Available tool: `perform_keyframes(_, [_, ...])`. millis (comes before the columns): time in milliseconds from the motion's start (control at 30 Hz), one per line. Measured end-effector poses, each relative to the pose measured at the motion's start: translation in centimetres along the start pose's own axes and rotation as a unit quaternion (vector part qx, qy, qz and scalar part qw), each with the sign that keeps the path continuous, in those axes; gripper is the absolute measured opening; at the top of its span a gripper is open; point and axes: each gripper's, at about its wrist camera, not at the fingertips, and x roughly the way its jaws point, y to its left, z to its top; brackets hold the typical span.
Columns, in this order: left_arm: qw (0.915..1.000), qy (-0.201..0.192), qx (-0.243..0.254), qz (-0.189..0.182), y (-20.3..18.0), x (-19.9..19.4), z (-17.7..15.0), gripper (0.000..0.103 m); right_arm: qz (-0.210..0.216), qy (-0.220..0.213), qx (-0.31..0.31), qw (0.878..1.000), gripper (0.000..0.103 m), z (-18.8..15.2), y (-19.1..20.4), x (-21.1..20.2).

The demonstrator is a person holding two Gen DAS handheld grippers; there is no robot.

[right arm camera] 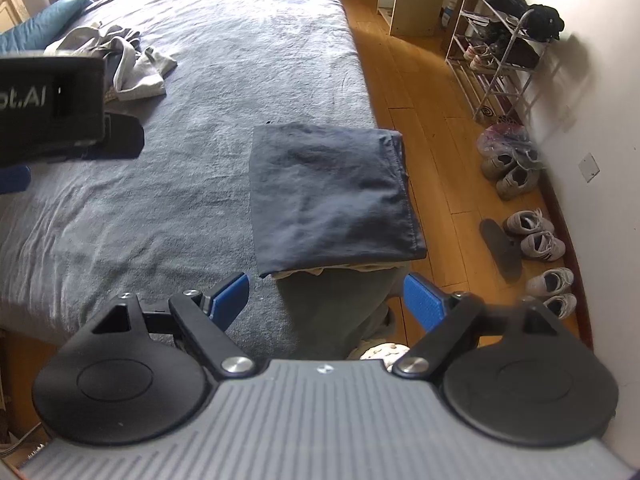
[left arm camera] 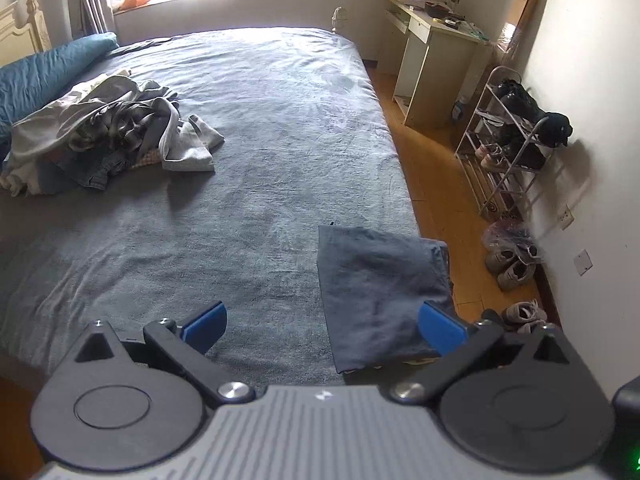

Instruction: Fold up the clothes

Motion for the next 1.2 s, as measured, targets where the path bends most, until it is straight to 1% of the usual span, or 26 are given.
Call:
perform_keyframes(133, [1.0,0.001,-0.008,-0.005,0.4,-0.2,-0.1,0.103,0.0,0.009,-0.007,1.0,0.085,-0.4,0.8,0.2])
perform_keyframes(300, [0.9999,-0.005,-0.011,-0.001,0.9,-0.3,-0.3,0.103,-0.003,0.013,-0.015,1.0,0.085,-0.6,1.5,0.4])
perform_keyframes(600, [0.9999,-0.013,-0.004,0.006,0.9,-0.7,-0.6,0.103,-0.003,0.011,-0.018,1.0,0.085,-0.6,1.9,0.5])
perform_keyframes(1000, [0.9999,-0.015,-0.001,0.004,0.8,-0.7,-0.7,0.103,-0.007,0.01,-0.019,1.0,0.085,-0.9,2.4,0.4])
perform_keyframes(1200, [1.0,-0.009,0.0,0.001,0.7,-0.5,-0.7,0.103,-0.008,0.01,-0.019,1.0,0.085,-0.9,2.4,0.5])
